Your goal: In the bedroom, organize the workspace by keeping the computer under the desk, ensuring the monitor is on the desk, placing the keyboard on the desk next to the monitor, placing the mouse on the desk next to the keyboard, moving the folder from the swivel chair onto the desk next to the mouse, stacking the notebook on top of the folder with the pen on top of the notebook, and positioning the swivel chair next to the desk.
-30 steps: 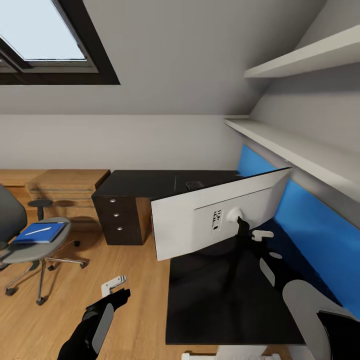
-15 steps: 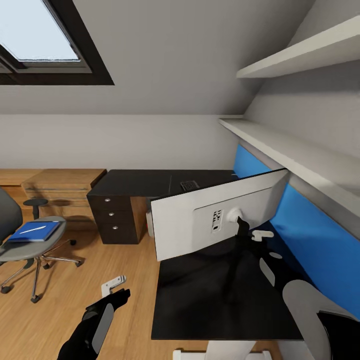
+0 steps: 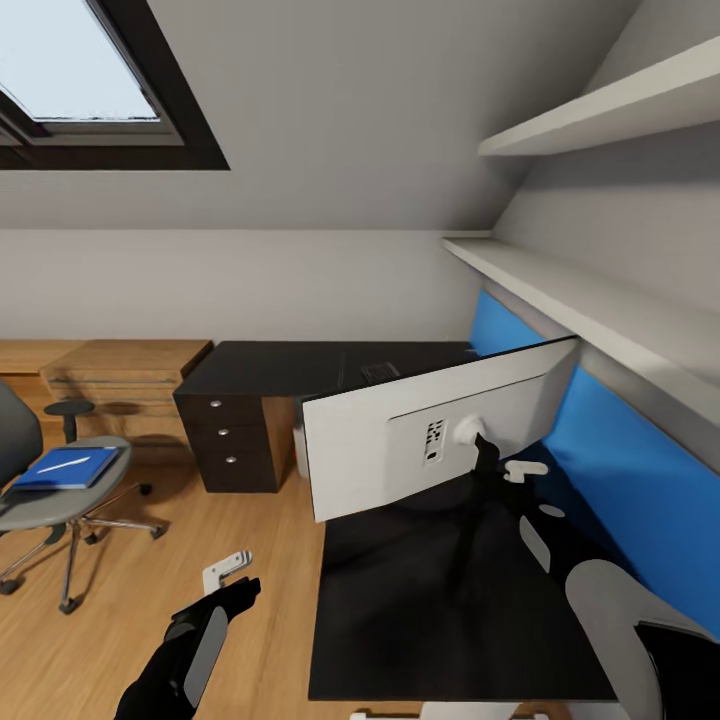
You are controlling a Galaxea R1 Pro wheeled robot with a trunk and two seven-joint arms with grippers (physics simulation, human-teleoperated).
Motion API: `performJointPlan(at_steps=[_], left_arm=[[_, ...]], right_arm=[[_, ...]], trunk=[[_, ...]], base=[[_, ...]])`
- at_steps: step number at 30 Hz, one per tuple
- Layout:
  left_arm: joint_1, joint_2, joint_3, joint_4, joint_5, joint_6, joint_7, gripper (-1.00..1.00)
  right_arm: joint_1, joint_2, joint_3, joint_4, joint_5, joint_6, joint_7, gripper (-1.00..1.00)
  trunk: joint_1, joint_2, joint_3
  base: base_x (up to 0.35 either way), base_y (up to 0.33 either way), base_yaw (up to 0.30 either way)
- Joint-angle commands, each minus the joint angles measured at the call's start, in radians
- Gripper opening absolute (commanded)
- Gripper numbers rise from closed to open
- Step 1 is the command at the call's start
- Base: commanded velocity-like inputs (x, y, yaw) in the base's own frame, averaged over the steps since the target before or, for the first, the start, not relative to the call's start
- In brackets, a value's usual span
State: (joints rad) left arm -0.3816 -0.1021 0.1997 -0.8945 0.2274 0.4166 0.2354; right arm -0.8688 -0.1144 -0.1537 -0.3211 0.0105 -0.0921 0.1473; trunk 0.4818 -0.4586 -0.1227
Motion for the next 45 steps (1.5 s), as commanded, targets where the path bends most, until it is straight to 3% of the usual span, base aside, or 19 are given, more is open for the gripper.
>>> performJointPlan(at_steps=[1, 14, 22, 45], left_arm=[[-0.001, -0.001, 0.001, -0.001, 0.010, 0.004, 0.005, 1.00], [-0.001, -0.001, 0.001, 0.002, 0.011, 0.004, 0.005, 1.00], [0.000, -0.001, 0.001, 0.002, 0.010, 0.003, 0.005, 1.00], [-0.001, -0.001, 0.001, 0.005, 0.012, 0.004, 0.005, 1.00]], right_arm=[[-0.001, 0.001, -0.009, 0.001, -0.004, -0.003, 0.008, -1.00], [-0.001, 0.001, -0.009, 0.001, -0.004, -0.003, 0.008, -1.00], [-0.001, 0.001, -0.009, 0.001, -0.004, -0.003, 0.008, -1.00], [-0.001, 0.001, -0.007, 0.001, -0.004, -0.003, 0.008, -1.00]], trunk=[[0.001, -0.002, -0.002], [0.001, -0.002, -0.002], [0.001, -0.002, -0.002], [0.001, -0.002, -0.002]], base=[[0.262, 0.154, 0.000], [0.217, 0.136, 0.000], [0.209, -0.075, 0.000], [0.008, -0.052, 0.000]])
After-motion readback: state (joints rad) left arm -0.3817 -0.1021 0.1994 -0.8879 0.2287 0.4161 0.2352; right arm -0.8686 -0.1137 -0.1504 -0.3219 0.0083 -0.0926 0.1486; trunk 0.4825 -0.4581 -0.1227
